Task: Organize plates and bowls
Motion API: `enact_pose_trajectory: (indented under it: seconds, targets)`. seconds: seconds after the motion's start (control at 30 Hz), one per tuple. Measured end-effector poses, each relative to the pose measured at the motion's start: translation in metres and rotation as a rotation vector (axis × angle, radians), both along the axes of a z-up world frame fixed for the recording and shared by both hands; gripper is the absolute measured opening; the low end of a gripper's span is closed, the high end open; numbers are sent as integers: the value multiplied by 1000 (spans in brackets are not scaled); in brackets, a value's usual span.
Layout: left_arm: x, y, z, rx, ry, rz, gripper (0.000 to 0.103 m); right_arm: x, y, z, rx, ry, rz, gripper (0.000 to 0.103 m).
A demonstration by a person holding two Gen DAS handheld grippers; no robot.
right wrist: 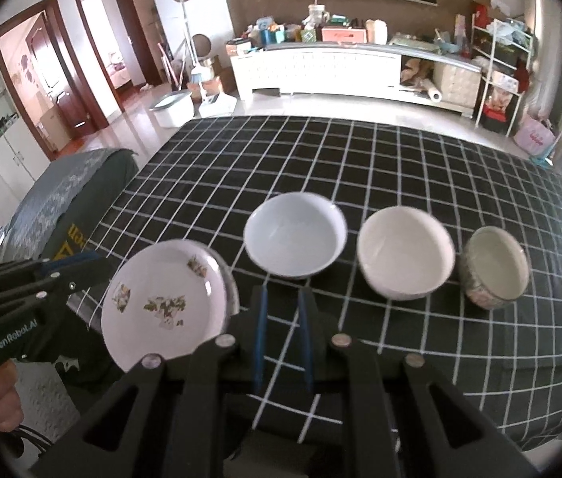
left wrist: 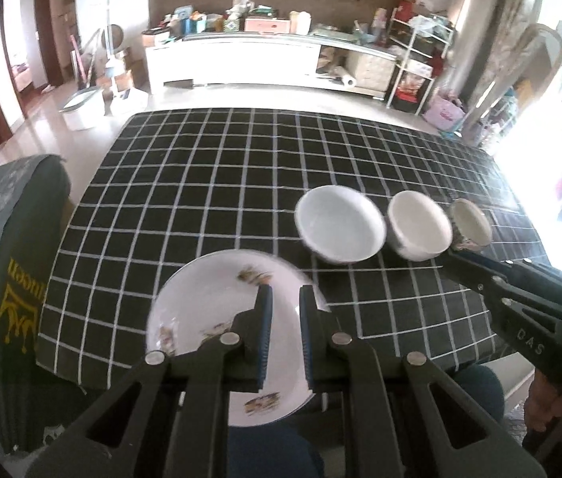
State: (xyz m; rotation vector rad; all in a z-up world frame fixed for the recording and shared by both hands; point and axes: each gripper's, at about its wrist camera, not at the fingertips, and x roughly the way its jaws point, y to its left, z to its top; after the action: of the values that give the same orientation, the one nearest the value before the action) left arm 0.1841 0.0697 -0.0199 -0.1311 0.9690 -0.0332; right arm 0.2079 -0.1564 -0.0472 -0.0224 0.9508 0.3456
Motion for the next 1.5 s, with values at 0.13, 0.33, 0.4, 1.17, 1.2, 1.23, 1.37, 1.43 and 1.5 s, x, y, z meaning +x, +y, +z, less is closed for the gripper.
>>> enact_pose_trajectory:
  seconds: [0.13, 0.33, 0.4, 1.17, 1.2, 1.23, 1.37, 1.43, 1.5]
  targets:
    - [14, -9, 3, 6, -4, -28, 12, 12, -11, 1, 3, 4, -19, 19]
    - [41, -17, -4, 21, 6, -53, 22, 33, -22, -4, -5, 21, -18, 28]
    - [50, -16, -10, 16, 21, -53, 24, 40, -23, -8, -18, 27, -12, 32]
    - [153, -6, -99, -44, 165, -54, 13, 132, -5, -80, -120, 112, 44, 36]
    - [154, -7, -102, -47, 170, -60, 11, 132, -5, -83, -113, 121, 45, 29]
    - [154, -9, -104, -50, 174, -60, 10, 131, -5, -85, -104, 128, 48, 20]
    - [156, -14, -111, -62, 192, -66, 8, 125, -6, -96, -106, 146, 35, 14]
    - [155, -18, -112, -40, 192, -66, 8, 122, -8, -96, -97, 141, 25, 13]
    - [153, -20, -112, -35, 192, -68, 8, 122, -10, -94, -93, 145, 19, 13]
